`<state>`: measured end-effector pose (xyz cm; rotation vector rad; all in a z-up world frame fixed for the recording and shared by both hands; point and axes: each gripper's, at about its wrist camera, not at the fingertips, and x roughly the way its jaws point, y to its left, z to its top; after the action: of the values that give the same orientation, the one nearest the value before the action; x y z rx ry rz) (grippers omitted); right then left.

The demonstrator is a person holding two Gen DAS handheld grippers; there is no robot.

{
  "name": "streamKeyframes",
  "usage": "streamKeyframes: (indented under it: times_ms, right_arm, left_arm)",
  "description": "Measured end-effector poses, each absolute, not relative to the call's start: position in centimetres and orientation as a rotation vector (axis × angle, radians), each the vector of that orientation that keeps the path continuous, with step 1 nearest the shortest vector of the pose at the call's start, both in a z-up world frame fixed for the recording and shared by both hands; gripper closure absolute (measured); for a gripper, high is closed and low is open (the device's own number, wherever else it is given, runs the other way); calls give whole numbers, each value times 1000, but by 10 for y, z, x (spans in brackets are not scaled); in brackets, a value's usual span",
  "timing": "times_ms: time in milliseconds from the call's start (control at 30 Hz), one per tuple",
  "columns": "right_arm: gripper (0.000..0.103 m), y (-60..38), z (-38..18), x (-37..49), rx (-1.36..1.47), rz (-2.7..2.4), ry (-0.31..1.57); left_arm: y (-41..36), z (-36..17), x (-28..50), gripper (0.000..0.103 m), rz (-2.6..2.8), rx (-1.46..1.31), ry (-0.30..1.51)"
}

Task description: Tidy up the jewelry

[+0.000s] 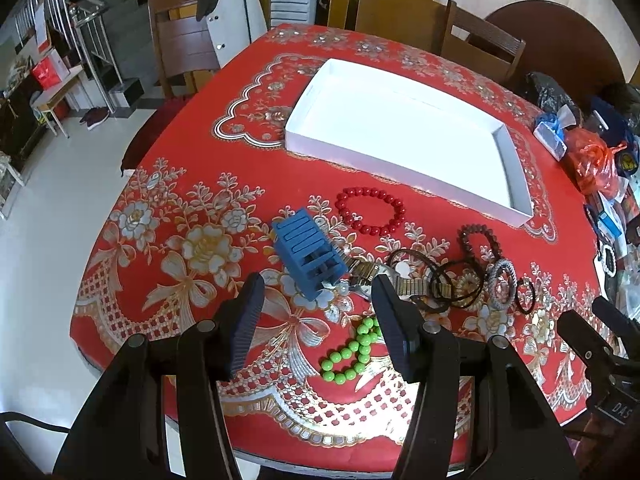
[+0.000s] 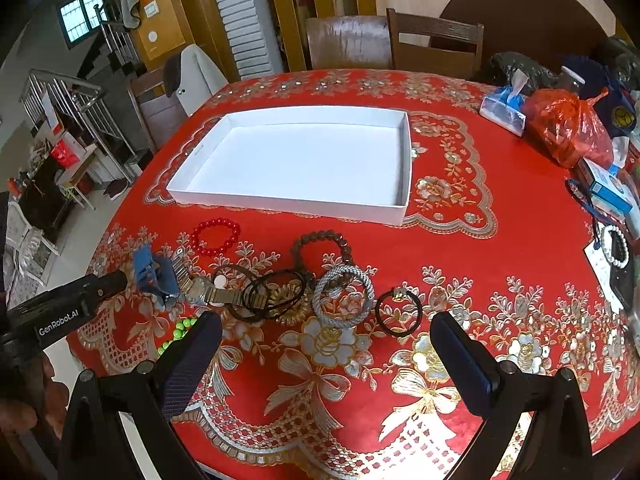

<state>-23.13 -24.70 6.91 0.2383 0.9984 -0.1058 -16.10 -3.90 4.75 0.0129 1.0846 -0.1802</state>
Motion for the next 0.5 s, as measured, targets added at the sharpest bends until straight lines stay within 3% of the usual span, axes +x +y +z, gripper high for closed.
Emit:
streamKeyframes:
  times_ms: [500]
  right_arm:
    - [0,-242,62,-222,223,-94,1039]
  left_arm:
    - [-32,45,-154,48,-157,-13,1094]
